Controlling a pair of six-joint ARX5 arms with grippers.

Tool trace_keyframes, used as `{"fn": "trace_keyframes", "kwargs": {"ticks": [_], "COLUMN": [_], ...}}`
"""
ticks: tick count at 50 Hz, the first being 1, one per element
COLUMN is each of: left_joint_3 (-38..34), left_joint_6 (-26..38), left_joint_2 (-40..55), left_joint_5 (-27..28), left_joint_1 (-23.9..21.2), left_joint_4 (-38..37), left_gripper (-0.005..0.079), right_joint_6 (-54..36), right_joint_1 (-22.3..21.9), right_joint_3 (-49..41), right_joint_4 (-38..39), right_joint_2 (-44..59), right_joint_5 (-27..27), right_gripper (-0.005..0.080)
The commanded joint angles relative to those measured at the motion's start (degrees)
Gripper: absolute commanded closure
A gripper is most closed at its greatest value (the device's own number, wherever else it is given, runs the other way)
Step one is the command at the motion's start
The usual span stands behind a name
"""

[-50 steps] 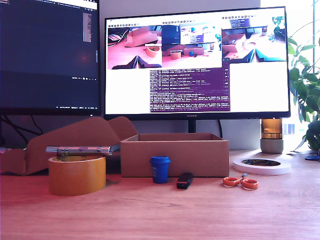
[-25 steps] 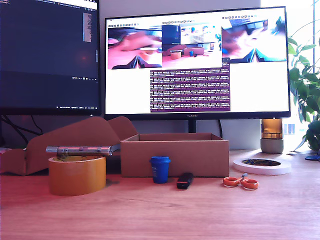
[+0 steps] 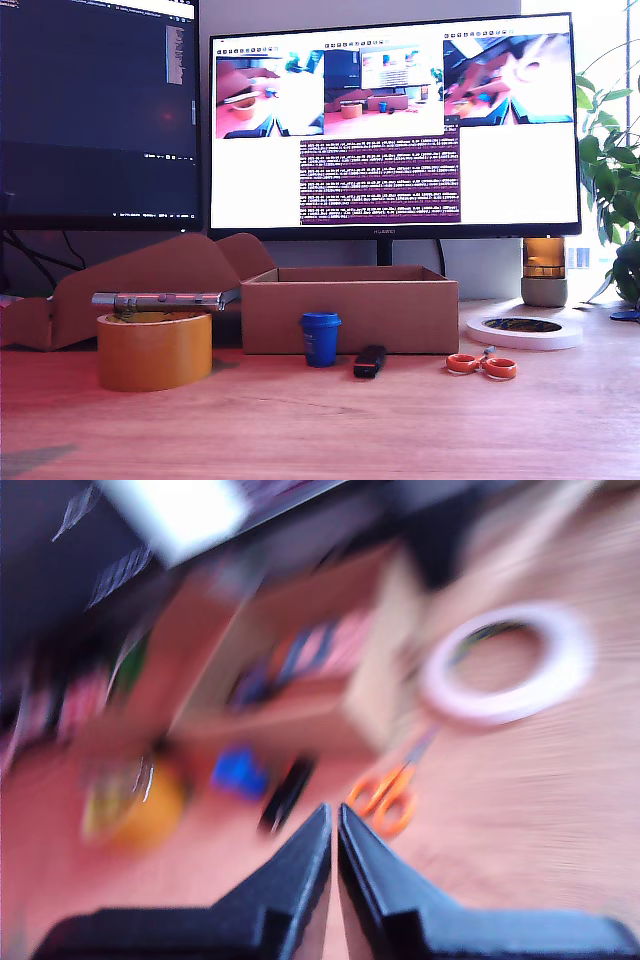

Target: Pick up the scissors and place it inside the cardboard box

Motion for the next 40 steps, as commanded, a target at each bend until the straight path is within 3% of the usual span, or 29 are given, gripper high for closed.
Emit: {"fn": "trace_keyframes", "kwargs": {"ticks": [1, 6, 22, 31, 40], "left_joint_3": [-1.3, -1.3, -1.3, -1.3, -1.3], "left_joint_6": [0.4, 0.4, 0.5, 0.8, 0.8], "left_joint_2": [0.2, 0.2, 0.2, 0.2, 0.2], "left_joint_5": [0.0, 0.0, 0.0, 0.0, 0.0], "left_joint_1": [-0.2, -0.3, -0.2, -0.2, -0.2], "left_joint_4": [0.8, 0.8, 0.8, 0.8, 0.7], "left_gripper": [0.0764, 0.0764, 0.0764, 0.0764, 0.0764], "right_joint_6": [-8.0, -17.9, -71.7, -84.7, -92.4], "right_joint_1": [0.6, 1.0, 1.0, 1.2, 3.6], "right_joint_3": [2.1, 6.6, 20.7, 27.3, 34.8], "right_joint_4": [-0.9, -4.6, -9.0, -11.4, -16.5], "right_joint_2": [3.8, 10.3, 28.9, 38.6, 47.5], "right_joint_5": [-1.7, -2.1, -1.9, -2.5, 1.0], "right_gripper": [0.0764, 0.0764, 0.0764, 0.0764, 0.0764]}}
